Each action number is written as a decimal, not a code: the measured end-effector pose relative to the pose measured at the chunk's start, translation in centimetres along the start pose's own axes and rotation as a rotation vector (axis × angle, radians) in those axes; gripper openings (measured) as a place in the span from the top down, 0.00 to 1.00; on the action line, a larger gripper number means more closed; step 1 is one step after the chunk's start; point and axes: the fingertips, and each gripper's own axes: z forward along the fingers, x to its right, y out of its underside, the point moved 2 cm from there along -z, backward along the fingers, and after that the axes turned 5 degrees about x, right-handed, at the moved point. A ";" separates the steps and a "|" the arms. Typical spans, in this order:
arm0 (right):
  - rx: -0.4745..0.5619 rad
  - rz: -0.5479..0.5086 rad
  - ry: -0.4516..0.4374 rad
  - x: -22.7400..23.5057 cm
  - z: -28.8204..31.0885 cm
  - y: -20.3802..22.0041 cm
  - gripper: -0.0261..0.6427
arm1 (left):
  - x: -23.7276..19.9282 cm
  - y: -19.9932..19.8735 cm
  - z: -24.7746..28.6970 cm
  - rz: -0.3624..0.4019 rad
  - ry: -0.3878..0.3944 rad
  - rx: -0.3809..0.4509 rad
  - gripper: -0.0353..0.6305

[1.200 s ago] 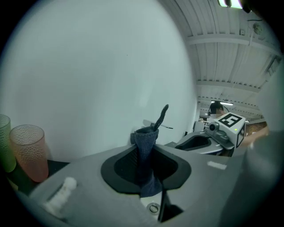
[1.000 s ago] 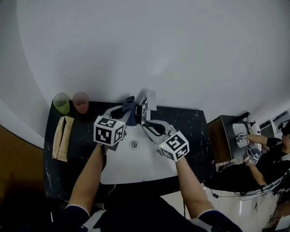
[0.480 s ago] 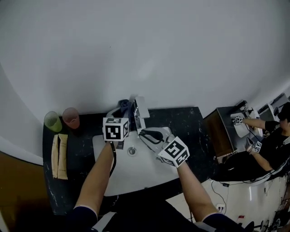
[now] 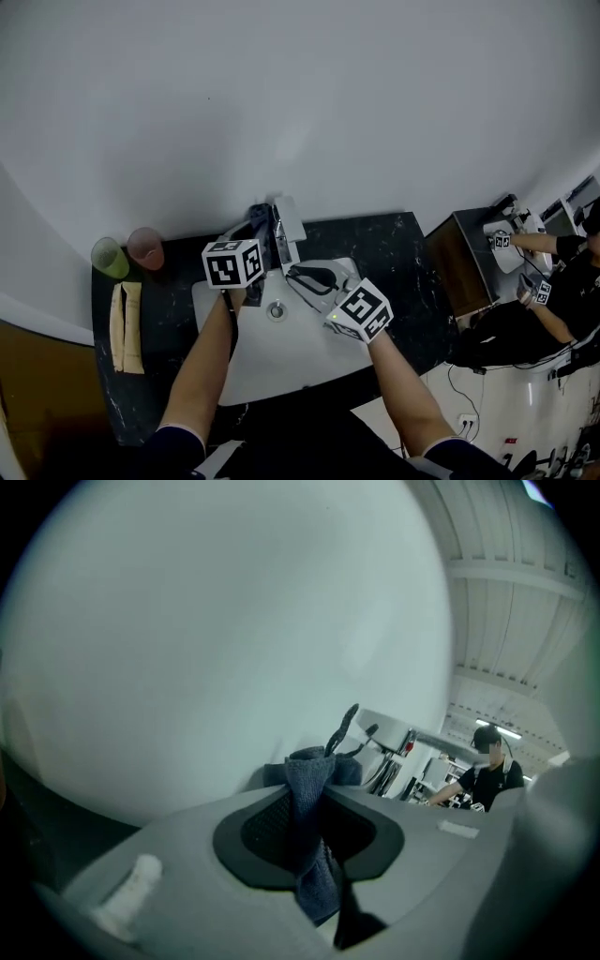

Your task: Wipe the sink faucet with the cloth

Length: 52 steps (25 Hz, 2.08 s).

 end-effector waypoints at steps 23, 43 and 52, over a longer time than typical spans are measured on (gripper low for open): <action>0.017 0.015 -0.004 0.1 0.0 0.0 0.86 | 7.0 -4.7 -5.1 0.039 0.281 0.149 0.84; 0.013 0.024 0.011 0.1 0.1 0.1 0.86 | 6.4 -6.5 -3.8 0.102 0.253 0.170 0.84; 0.025 0.036 0.007 0.2 0.1 0.2 0.86 | 3.2 -4.9 -2.0 0.083 0.154 0.124 0.84</action>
